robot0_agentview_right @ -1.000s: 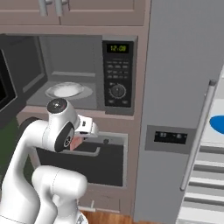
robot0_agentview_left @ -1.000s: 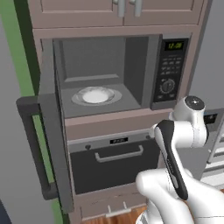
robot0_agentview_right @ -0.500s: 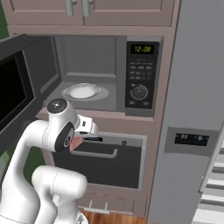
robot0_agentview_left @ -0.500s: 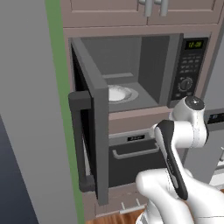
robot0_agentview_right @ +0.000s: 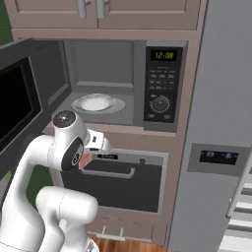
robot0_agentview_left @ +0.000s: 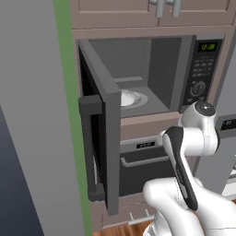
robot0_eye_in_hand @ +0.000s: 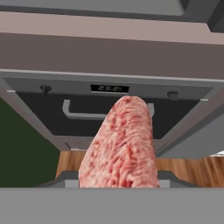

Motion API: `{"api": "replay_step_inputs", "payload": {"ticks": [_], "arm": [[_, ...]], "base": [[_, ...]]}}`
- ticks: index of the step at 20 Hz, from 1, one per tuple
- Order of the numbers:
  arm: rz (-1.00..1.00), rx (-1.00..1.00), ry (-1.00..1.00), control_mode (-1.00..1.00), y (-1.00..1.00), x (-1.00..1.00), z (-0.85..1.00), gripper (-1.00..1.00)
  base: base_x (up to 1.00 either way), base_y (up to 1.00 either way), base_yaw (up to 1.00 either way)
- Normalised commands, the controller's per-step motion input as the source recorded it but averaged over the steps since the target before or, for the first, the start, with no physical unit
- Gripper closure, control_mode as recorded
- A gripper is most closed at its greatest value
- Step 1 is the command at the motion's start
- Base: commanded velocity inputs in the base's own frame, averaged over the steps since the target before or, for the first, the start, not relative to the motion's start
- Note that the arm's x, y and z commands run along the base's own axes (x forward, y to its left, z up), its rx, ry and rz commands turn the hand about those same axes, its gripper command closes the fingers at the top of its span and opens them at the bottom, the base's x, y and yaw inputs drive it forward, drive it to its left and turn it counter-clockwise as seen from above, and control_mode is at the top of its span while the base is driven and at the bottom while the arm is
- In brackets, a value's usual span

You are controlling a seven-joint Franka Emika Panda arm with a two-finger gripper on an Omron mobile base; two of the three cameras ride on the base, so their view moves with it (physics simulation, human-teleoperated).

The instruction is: Transport the steak from the fridge to the microwave and turn on the microwave.

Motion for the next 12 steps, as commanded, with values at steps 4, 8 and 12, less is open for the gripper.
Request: {"api": "replay_step_inputs", "payload": {"ticks": [4,8,12], "arm": [[0.0,0.0,0.0,1.0,0.0,0.0,0.0,1.0],[0.0,0.0,0.0,1.0,0.0,0.0,0.0,1.0],[0.0,0.0,0.0,-1.0,0.0,0.0,0.0,1.0]], "base": [[0.0,0.0,0.0],[0.0,0.0,0.0],[0.0,0.0,0.0]]}}
